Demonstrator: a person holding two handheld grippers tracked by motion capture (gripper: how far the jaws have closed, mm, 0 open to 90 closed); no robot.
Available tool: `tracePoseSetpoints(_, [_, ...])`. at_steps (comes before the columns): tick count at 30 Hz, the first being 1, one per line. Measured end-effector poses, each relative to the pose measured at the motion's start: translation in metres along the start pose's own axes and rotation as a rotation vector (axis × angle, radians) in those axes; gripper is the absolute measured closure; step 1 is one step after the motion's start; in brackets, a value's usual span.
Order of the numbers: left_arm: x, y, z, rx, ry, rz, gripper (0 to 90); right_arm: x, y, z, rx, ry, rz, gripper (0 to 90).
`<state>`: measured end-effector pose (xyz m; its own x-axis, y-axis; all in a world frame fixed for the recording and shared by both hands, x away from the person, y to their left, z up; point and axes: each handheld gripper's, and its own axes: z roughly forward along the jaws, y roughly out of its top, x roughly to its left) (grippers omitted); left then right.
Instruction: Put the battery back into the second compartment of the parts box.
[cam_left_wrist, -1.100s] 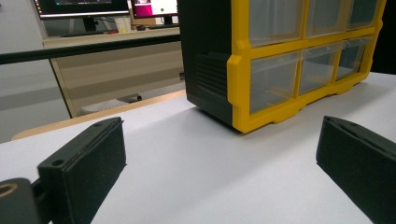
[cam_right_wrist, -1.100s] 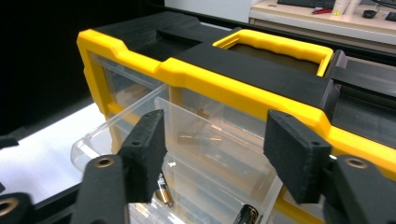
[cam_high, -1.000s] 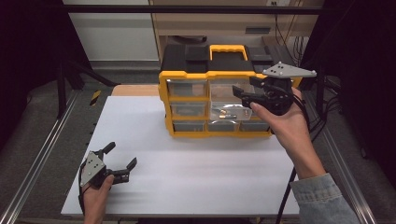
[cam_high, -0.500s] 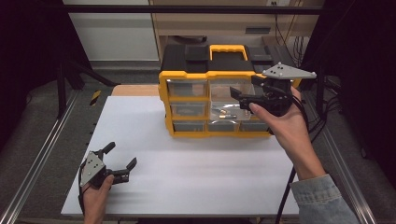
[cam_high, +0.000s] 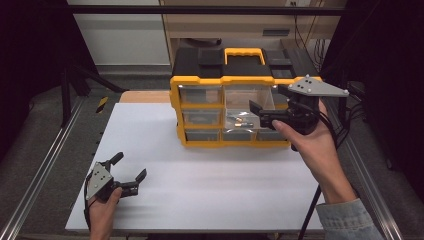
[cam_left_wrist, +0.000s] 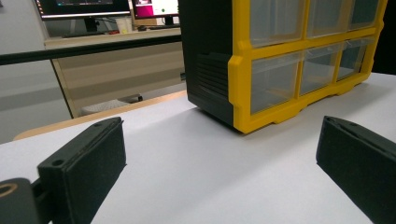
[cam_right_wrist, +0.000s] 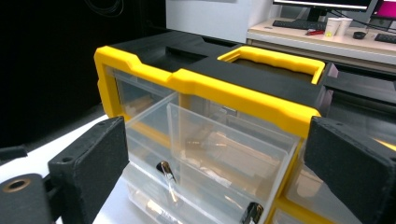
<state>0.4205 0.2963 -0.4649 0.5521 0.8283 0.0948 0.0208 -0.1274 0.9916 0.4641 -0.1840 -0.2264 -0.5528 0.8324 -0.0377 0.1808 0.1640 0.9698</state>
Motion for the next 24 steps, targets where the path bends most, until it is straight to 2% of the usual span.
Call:
tracePoseSetpoints(9, [0.000, 0.000, 0.000, -0.001, 0.001, -0.002, 1.1, -0.002, -0.018, -0.008, -0.012, -0.012, 0.019, 5.3])
tracePoseSetpoints(15, [0.000, 0.000, 0.000, 0.000, 0.001, -0.001, 1.1, -0.001, -0.024, -0.012, -0.021, -0.012, 0.010, 5.5])
tracePoseSetpoints(24, [0.000, 0.000, 0.000, -0.001, 0.001, -0.002, 1.1, 0.003, -0.034, -0.014, 0.000, -0.016, -0.005, 5.2])
